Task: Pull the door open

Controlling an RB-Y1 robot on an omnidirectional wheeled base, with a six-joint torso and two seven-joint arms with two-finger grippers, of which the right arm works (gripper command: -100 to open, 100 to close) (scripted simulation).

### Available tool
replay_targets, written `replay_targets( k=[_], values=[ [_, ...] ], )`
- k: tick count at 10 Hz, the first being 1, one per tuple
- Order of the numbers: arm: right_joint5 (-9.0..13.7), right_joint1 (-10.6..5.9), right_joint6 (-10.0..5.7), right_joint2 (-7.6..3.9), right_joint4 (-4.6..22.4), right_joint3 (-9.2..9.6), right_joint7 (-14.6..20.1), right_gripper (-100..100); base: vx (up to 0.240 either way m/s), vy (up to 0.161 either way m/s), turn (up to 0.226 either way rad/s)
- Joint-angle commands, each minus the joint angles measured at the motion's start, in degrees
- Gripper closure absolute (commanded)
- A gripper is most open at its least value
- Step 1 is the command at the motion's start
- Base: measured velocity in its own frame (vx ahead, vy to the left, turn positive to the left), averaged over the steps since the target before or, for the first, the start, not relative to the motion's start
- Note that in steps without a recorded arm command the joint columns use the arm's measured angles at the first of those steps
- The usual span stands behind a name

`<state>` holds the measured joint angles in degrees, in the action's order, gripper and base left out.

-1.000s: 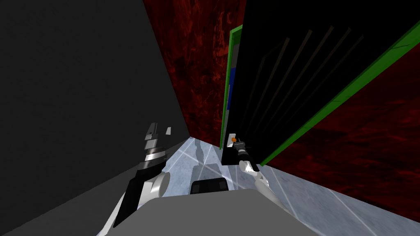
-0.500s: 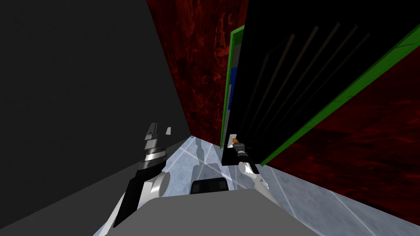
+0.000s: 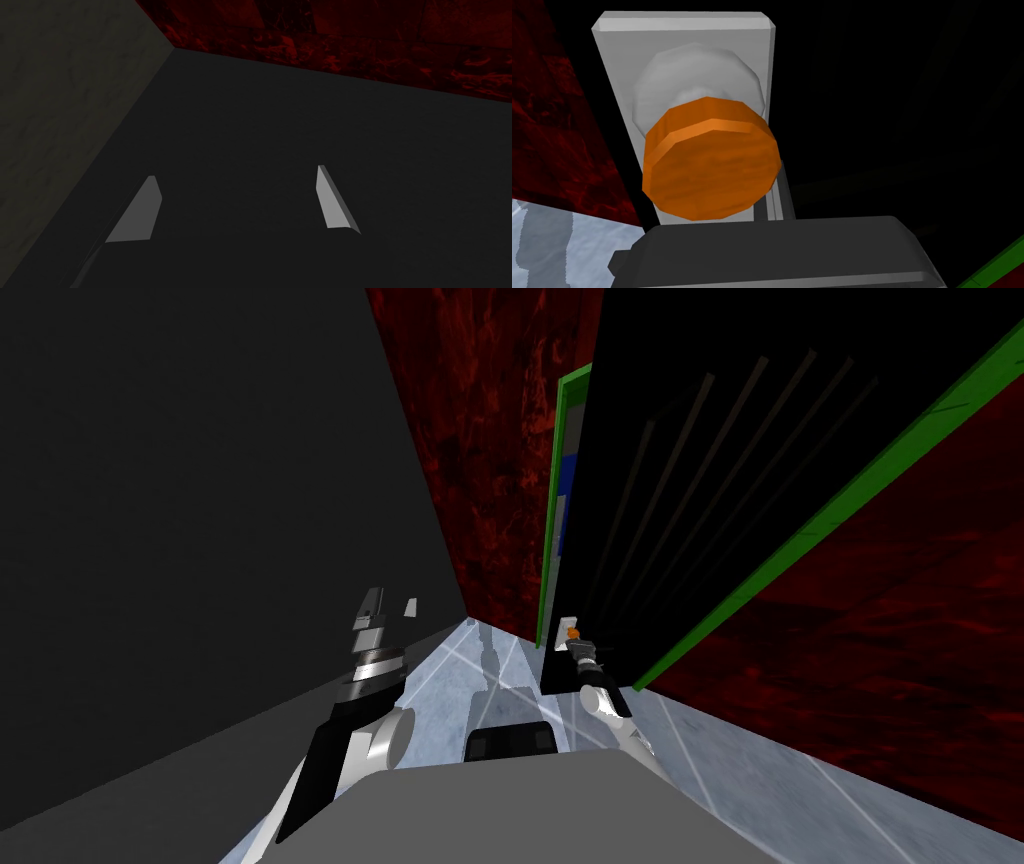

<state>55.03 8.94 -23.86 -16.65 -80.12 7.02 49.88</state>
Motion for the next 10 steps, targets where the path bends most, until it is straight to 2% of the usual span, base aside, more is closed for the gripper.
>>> replay_targets(
  k=[1, 2, 3, 4, 5, 6, 7, 9, 10],
  values=[
    [0.68, -0.16, 0.32, 0.73, -1.82, 1.07, 0.74, -100, -0.038, -0.025, 0.028],
    [0.66, 0.44, 0.48, 0.48, -0.76, -0.24, -0.01, -100, -0.008, -0.041, -0.032],
    [1.89, 0.73, 2.7, -0.3, -1.43, -1.4, -0.17, -100, 0.021, 0.001, -0.133],
    [2.25, 0.72, 3.4, -0.54, -1.73, -1.7, -0.21, -100, 0.03, 0.047, -0.106],
    [3.03, 0.72, 4.91, -1.05, -2.39, -2.34, -0.29, -100, 0.037, 0.065, -0.076],
    [3.03, 0.72, 4.91, -1.05, -2.39, -2.34, -0.29, -100, 0.026, 0.052, -0.036],
    [3.42, 0.71, 5.67, -1.31, -2.72, -2.66, -0.34, -100, 0.006, 0.046, -0.01],
    [5.0, 0.7, 8.71, -2.35, -4.06, -3.97, -0.5, -100, 0.02, 0.065, -0.073],
    [4.68, 1.47, 7.85, -2.37, -2.77, -4.24, -0.64, -100, 0.028, 0.013, -0.068]
  ],
)
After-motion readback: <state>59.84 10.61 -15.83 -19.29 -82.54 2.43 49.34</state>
